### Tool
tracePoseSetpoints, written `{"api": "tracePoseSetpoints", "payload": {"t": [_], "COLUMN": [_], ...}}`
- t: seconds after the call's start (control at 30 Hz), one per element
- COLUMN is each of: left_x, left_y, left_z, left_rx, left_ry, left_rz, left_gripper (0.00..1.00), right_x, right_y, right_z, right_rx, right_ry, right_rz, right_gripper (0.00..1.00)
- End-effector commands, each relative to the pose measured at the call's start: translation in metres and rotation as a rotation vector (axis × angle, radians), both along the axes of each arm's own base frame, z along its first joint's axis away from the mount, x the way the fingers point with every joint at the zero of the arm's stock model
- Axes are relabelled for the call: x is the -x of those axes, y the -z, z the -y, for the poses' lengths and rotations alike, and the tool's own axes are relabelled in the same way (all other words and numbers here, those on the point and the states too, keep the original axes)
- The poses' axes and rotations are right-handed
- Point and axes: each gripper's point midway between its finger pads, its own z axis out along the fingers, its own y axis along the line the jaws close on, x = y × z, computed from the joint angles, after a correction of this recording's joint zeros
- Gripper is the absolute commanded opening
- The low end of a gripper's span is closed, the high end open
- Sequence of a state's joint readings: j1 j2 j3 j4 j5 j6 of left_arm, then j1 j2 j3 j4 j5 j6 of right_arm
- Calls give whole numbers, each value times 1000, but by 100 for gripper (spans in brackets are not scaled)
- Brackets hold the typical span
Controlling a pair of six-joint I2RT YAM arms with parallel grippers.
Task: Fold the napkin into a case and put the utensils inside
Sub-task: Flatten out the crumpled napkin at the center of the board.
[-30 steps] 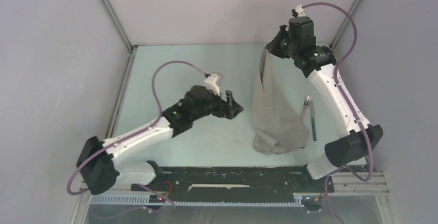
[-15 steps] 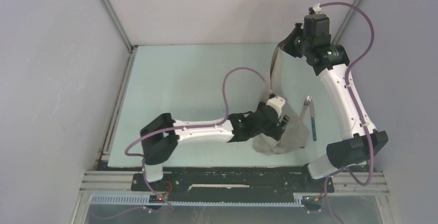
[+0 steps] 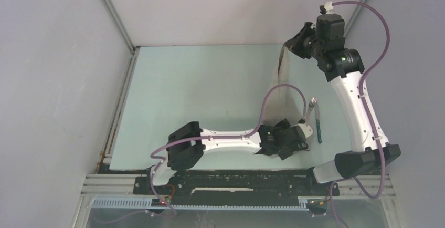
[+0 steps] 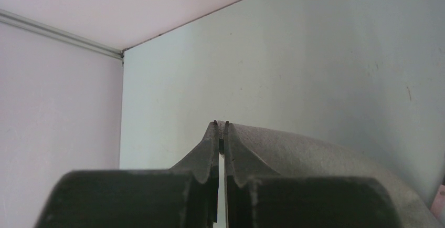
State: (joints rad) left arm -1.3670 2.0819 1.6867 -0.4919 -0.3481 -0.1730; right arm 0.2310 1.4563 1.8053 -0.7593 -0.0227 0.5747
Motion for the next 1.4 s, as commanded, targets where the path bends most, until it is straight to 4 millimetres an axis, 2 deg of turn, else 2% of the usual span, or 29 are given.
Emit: {"api": "tracePoseSetpoints", "payload": {"t": [0.0, 0.07, 0.37, 0.53, 0.7, 0.83, 0.87, 0.93, 0.97, 1.07, 1.13, 1.23, 1.37], "left_x": [-15, -20, -26, -38, -43, -46, -47, -51, -53, -58, -60, -62, -76], "left_y": [9, 8, 18, 26, 30, 23, 16, -10, -19, -68, -100, -146, -198], "left_z": [-11, -8, 3, 0, 3, 0, -2, -8, -17, -45, -73, -117, -193], "left_rx": [-151, -152, -149, -196, -217, -212, -202, -145, -128, -14, 59, 173, 303], "left_ry": [35, 25, -18, -55, -56, -61, -69, -105, -125, -191, -227, -263, -384], "left_rz": [119, 141, 156, 210, 233, 254, 265, 294, 308, 333, 337, 321, 321], "left_gripper": [77, 74, 80, 70, 65, 44, 36, 12, 3, 0, 0, 0, 0], "right_x": [9, 10, 9, 9, 10, 11, 11, 12, 13, 15, 17, 21, 36], "right_y": [-21, -21, -21, -21, -21, -21, -21, -21, -20, -22, -25, -32, -39], "right_z": [1, 2, -1, -2, -6, -6, -6, -6, -5, 0, 10, 24, 30], "right_rx": [-20, -19, -27, -31, -30, -20, -18, -10, -7, 27, 47, 67, 107], "right_ry": [-6, -5, -15, -19, -27, -26, -25, -29, -30, -31, -22, -9, -45], "right_rz": [58, 61, 62, 63, 64, 68, 69, 68, 67, 71, 75, 89, 116], "right_gripper": [0, 0, 0, 0, 0, 0, 0, 0, 0, 0, 0, 0, 0]}}
